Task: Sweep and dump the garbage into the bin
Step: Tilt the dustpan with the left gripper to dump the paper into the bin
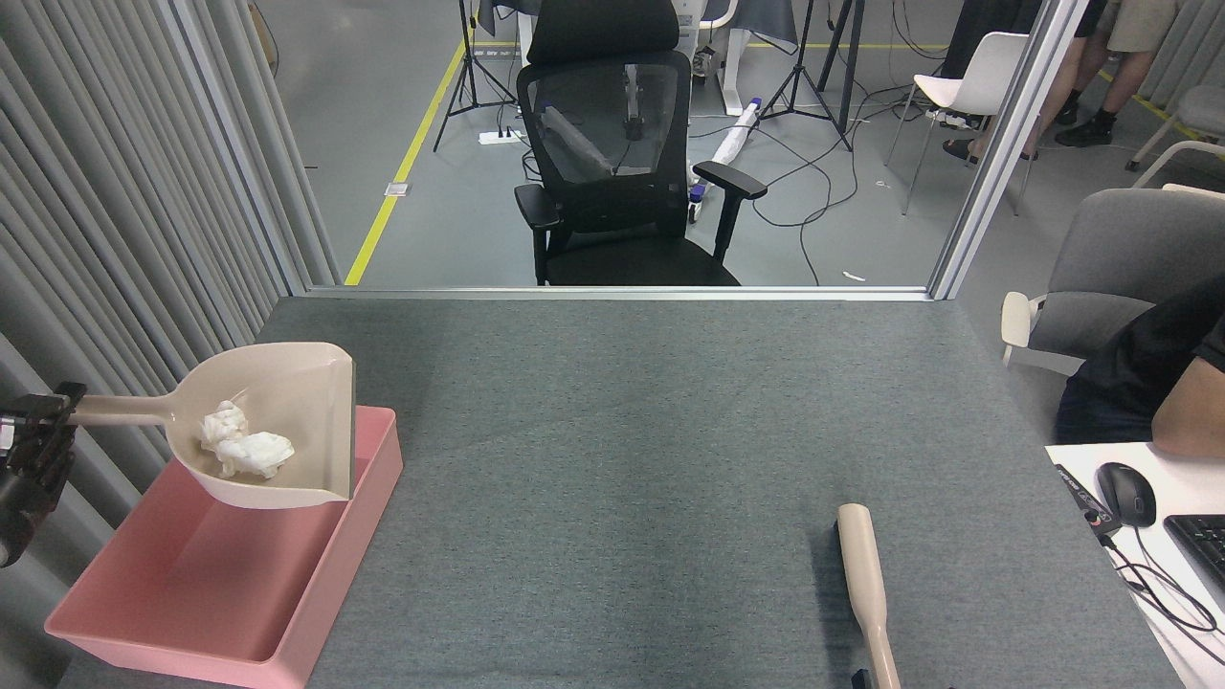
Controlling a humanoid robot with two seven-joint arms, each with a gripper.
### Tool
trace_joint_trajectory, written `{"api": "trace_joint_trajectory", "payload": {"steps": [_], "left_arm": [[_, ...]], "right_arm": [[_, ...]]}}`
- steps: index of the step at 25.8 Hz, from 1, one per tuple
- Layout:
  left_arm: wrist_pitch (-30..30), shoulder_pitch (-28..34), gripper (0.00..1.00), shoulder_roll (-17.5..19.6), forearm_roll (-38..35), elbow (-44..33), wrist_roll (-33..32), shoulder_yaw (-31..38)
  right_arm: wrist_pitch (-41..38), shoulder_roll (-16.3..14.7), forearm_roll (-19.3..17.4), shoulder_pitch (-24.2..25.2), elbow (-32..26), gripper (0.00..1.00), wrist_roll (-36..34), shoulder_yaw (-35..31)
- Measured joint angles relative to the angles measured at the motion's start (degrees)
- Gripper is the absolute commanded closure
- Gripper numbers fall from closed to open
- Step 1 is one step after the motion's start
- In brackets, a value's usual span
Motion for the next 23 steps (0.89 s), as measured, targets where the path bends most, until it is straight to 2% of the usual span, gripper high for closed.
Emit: {"api": "trace_joint_trajectory", "payload": {"steps": [13, 23], "left_arm": [[-9.00, -2.26, 1.00, 5.86, -0.38, 10.23, 0.06, 0.31], [-17.41, -2.07, 1.00, 6.86, -3.26, 12.93, 0.20, 0.25]], "right_arm": [[-0.01, 0.00, 0.00, -0.37, 0.03, 0.01, -0.17, 0.00], [-0.01, 0.05, 0.00, -0.27, 0.02, 0.01, -0.01, 0.00]]}}
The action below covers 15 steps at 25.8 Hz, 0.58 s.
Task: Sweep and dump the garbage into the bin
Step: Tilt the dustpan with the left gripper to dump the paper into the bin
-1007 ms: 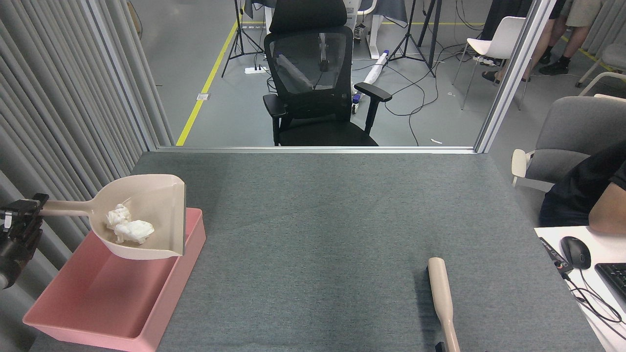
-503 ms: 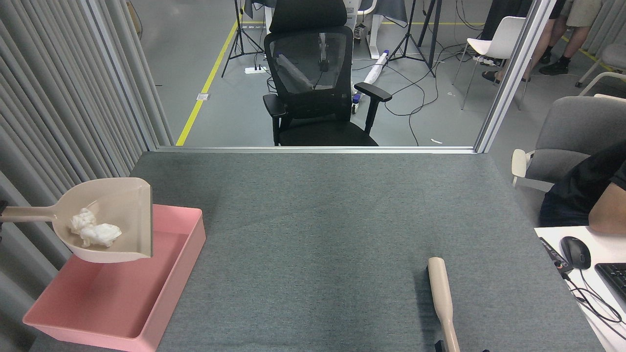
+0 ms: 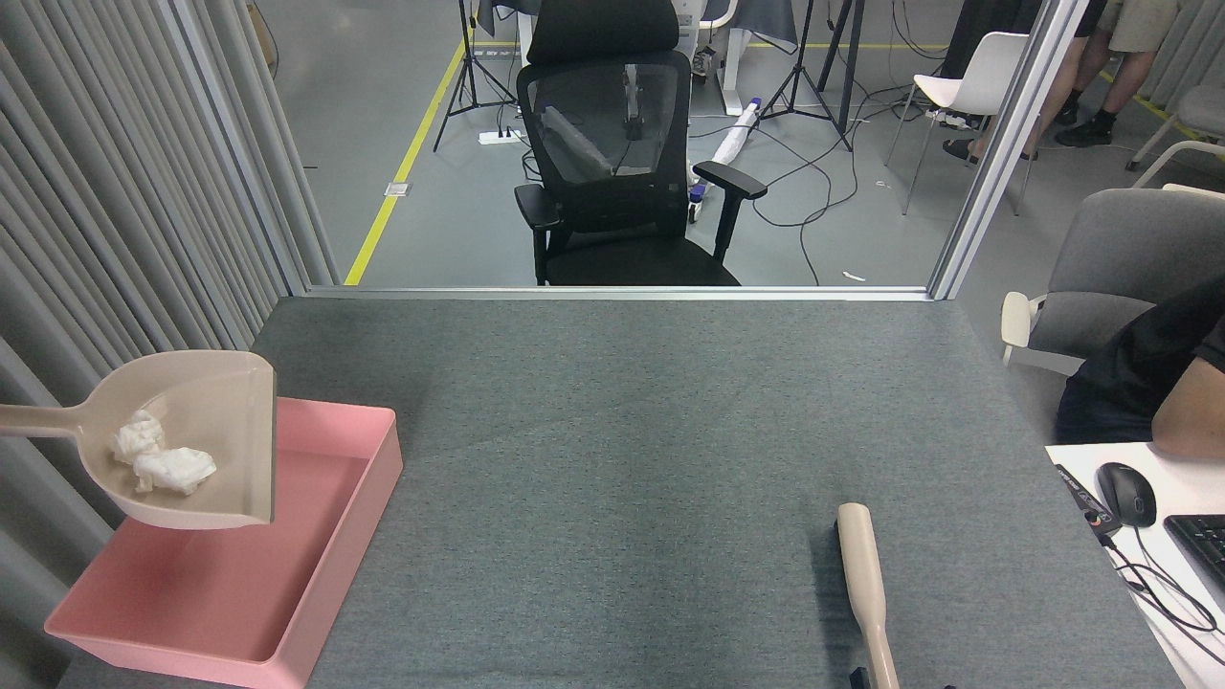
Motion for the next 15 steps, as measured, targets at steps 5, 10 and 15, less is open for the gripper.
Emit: {"api": "trace_joint_trajectory", "payload": {"steps": [5, 10, 15], "left_arm": [[-5.28, -0.15, 1.00, 0.32, -2.95, 1.30, 0.57, 0.03], [-8.67, -0.54, 1.00, 0.74, -7.10, 1.68, 2.44, 0.07], [-10.35, -1.17, 1.00, 0.90, -12.77, 1.68, 5.28, 0.18]], "right_arm": [[0.00, 0.07, 0.00, 0.20, 0.00, 0.01, 0.03, 0.00], [0.10, 0.12, 0.00, 0.29, -0.01, 0.01, 0.03, 0.00], [0.10, 0.18, 0.00, 0.39, -0.02, 0.01, 0.04, 0.00]]}}
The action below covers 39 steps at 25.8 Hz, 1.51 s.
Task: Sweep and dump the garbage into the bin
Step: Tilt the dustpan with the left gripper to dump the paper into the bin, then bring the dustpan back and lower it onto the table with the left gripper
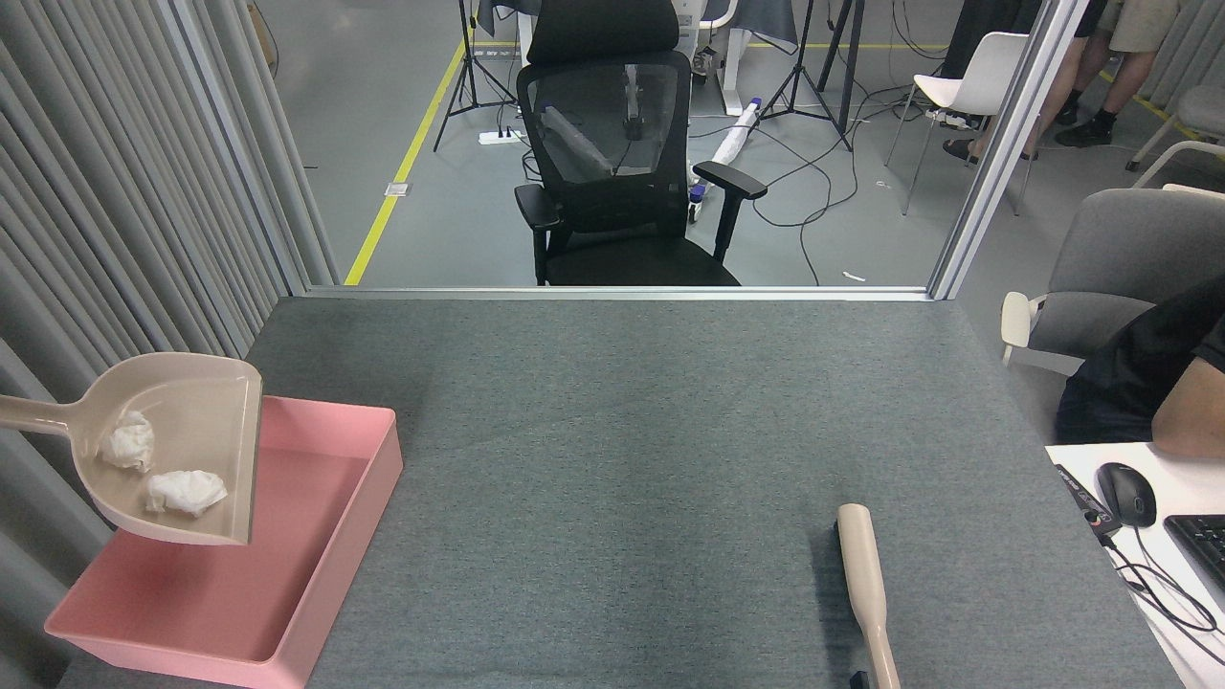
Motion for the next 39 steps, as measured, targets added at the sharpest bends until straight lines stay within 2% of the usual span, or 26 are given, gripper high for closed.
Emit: {"api": "trace_joint_trajectory", "payload": {"steps": [8, 15, 22, 26, 33, 36, 39], "left_arm": [[-1.79, -1.23, 1.00, 0.34, -8.29, -1.70, 1.88, 1.22], [-2.05, -1.44, 1.00, 2.15, -10.66, -5.88, 1.73, 1.37], [-0.92, -0.83, 1.00, 2.01, -12.79, -10.17, 1.04, 1.52], [4.06, -0.82, 1.00, 1.60, -9.88, -10.59, -0.06, 2.79], [13.42, -0.92, 1.00, 1.17, 0.76, -12.14, -6.26, 3.28], [18.72, -0.76, 1.00, 0.40, 6.65, -16.16, -7.99, 2.61], [26.16, 0.22, 1.00, -1.98, 12.24, -22.58, -8.83, 2.12]], "right_arm": [[0.04, 0.12, 0.00, 0.03, 0.00, 0.01, 0.32, -0.08], [0.13, 0.13, 0.00, 0.03, 0.01, 0.01, -0.06, -0.09], [0.29, 0.25, 0.00, 0.03, 0.02, 0.01, -0.11, -0.09], [0.29, 0.37, 0.00, 0.03, 0.02, 0.01, -0.13, -0.09], [0.29, 0.47, 0.01, 0.03, 0.02, 0.01, -0.28, -0.05], [0.29, 0.48, 0.01, 0.03, 0.02, 0.01, -0.33, -0.04], [0.29, 0.48, 0.00, 0.03, 0.02, 0.01, -0.23, -0.01]]}}
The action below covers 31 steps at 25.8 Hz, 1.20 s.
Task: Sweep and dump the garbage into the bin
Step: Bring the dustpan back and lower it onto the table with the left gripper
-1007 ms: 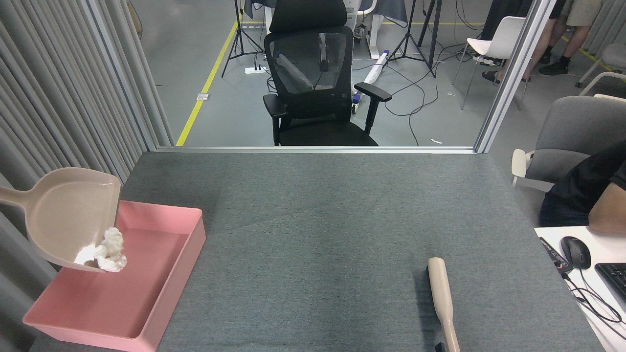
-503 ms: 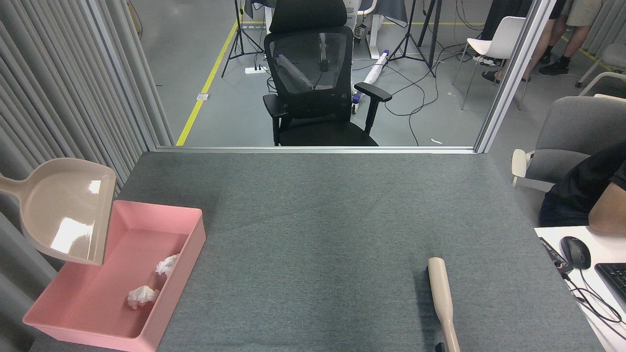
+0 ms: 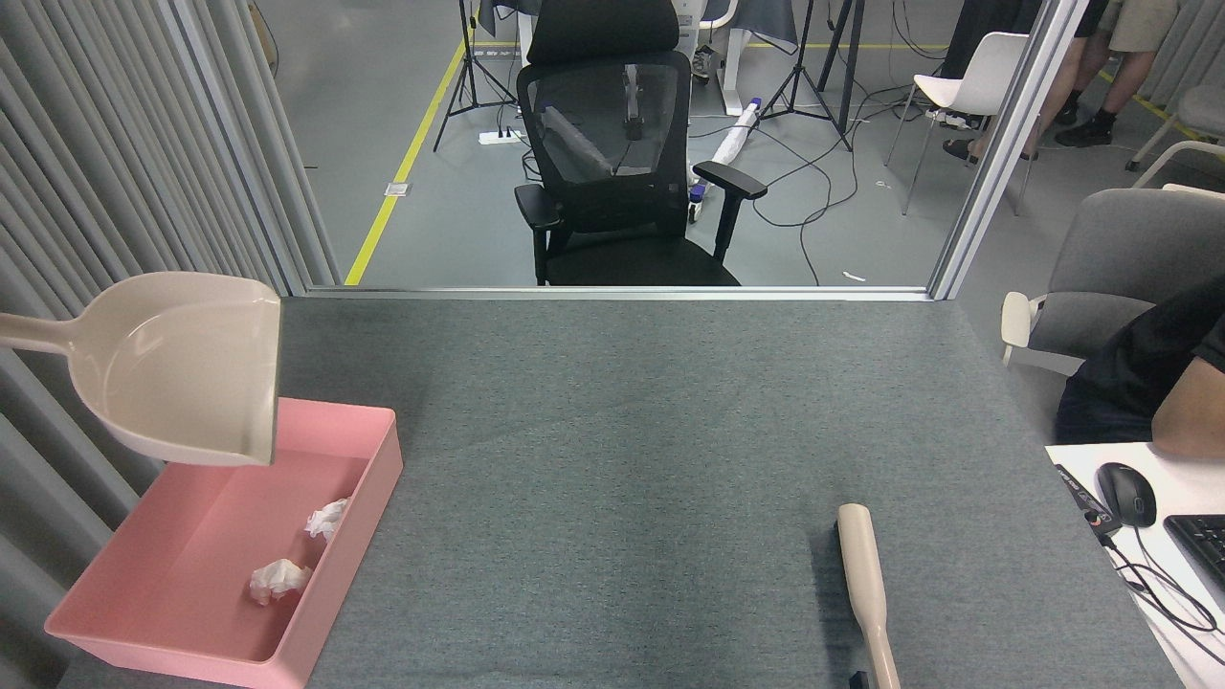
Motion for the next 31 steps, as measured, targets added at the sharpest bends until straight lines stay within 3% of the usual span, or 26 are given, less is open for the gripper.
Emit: {"api": "trace_joint_trajectory", "payload": {"steps": [5, 13, 23, 27, 31], "left_arm": [[10.96, 2.39, 1.00, -5.69, 4.61, -13.20, -0.16, -0.24], [18.13, 11.25, 1.00, -20.06, 5.24, -31.29, 0.05, -2.64], [9.97, 22.23, 1.00, -31.83, 3.14, -34.31, 3.29, -10.43], [6.66, 23.77, 1.00, -38.30, -2.92, -33.21, 3.94, -11.22], [0.70, 24.29, 1.00, -41.73, -11.26, -29.40, 5.13, -12.76]], "right_arm": [[-0.05, -0.05, 0.00, 0.00, 0.00, 0.01, 0.08, -0.08], [-0.11, -0.17, 0.00, -0.01, 0.07, 0.01, 0.18, -0.16], [-0.12, -0.18, 0.06, -0.03, 0.17, 0.01, 0.10, -0.16], [-0.12, -0.13, 0.08, 0.00, 0.17, 0.01, 0.06, -0.20], [0.00, -0.10, 0.08, 0.16, 0.17, 0.01, 0.03, -0.44]]}}
